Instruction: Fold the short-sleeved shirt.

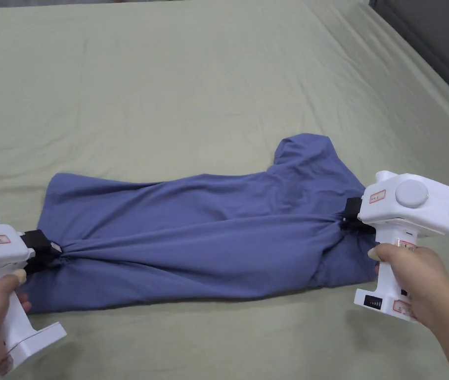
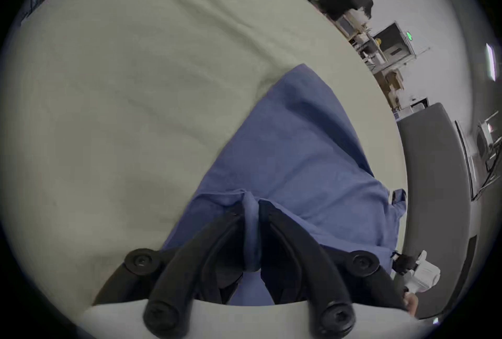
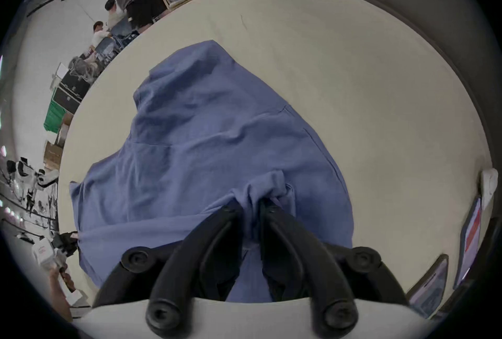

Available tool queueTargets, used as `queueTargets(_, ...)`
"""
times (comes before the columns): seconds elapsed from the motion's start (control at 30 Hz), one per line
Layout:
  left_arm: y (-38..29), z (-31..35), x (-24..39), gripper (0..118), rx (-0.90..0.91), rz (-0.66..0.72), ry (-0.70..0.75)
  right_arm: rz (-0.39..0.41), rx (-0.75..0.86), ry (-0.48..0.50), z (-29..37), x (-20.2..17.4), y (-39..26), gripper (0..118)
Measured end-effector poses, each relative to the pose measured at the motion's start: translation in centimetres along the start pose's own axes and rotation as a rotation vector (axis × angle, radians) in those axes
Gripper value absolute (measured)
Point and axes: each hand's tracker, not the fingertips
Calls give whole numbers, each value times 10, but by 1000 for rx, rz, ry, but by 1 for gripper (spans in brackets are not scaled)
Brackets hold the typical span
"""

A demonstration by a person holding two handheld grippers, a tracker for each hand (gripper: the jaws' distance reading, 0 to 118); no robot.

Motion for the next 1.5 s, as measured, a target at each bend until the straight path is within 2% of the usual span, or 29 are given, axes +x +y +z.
queueTargets(0.03, 0, 1, 2, 12, -3, 2, 1, -4, -5, 7, 1, 1, 1, 38)
queueTargets(0.07, 1, 4, 5, 25, -3, -3, -6, -8, -12, 16, 4, 2, 5, 67)
queueTargets(0.1, 5, 12, 9, 46, -10, -2, -34, -14, -26, 21, 12, 1, 10, 93)
queueTargets(0.13, 8, 23, 13, 80, -16, -3, -58, -48, -63, 57, 22, 0, 14, 112)
queueTargets(0.17, 9, 41, 20, 115, 25, -30, -75, -48, -48, 95, 38, -1, 15, 118)
queueTargets(0.2, 9, 64, 27, 118, 94, -72, -74, 0, 34, 160, 63, -6, 16, 118)
queueTargets(0.3, -14, 134, 37, 118, 354, -239, -139, 155, 166, 121, 125, -22, 3, 117)
queueTargets(0.37, -36, 164, 37, 118, 341, -324, -107, 227, 192, 89, 149, -31, -20, 105)
queueTargets(0.4, -50, 170, 32, 118, 299, -364, -96, 262, 185, 82, 157, -34, -35, 83)
queueTargets(0.43, -67, 174, 28, 118, 256, -380, -71, 294, 199, 103, 162, -36, -53, 39)
queueTargets(0.47, -82, 174, 21, 85, 220, -377, -37, 324, 222, 118, 165, -39, -73, 4)
queueTargets(0.5, -97, 174, 15, 85, 190, -372, -23, 348, 217, 107, 164, -42, -92, 4)
queueTargets(0.53, -113, 173, 9, 67, 168, -367, -13, 365, 200, 84, 160, -45, -112, 4)
queueTargets(0.57, -125, 167, 4, 0, 148, -360, 22, 356, 191, 86, 159, -43, -127, 4)
queueTargets(0.63, -143, 153, -12, 0, 84, -352, 21, 385, 125, 167, 155, -41, -154, 4)
queueTargets(0.77, -124, 125, -24, 3, 93, -406, 67, 493, 82, 185, 149, -45, -178, 4)
queueTargets(0.8, -114, 115, -21, 34, 137, -478, 117, 494, 83, 180, 149, -43, -177, 4)
queueTargets(0.83, -106, 107, -20, 89, 142, -473, 174, 487, 85, 181, 151, -44, -174, 4)
queueTargets(0.87, -95, 98, -17, 118, 135, -476, 205, 473, 89, 186, 152, -40, -169, 4)
queueTargets(0.97, -77, 76, -17, 118, 126, -457, 153, 359, 102, 191, 153, -29, -154, 4)
queueTargets(1.07, -62, 35, -6, 118, 29, -591, 294, 303, 108, 138, 145, -15, -143, 4)
queueTargets(1.13, -62, 20, -2, 109, -29, -650, 324, 305, 115, 83, 139, -7, -134, 4)
queueTargets(1.17, -59, 25, -4, 94, -21, -585, 226, 310, 122, 49, 135, -3, -128, 4)
queueTargets(1.2, -55, 38, -5, 63, -6, -506, 186, 319, 134, 16, 131, 1, -122, 4)
queueTargets(1.23, -52, 51, -6, 1, 28, -482, 177, 327, 145, 1, 129, 7, -117, 5)
queueTargets(1.27, -50, 61, -9, 0, 64, -471, 155, 327, 139, 18, 125, 11, -109, 19)
queueTargets(1.33, -53, 79, -14, 0, 66, -418, 41, 307, 135, 15, 115, 18, -91, 96)
queueTargets(1.37, -54, 82, -14, 0, 57, -435, 59, 298, 119, 10, 107, 25, -82, 118)
queueTargets(1.5, -67, 101, 2, 0, 50, -446, 33, 310, 29, -43, 58, 28, -42, 118)
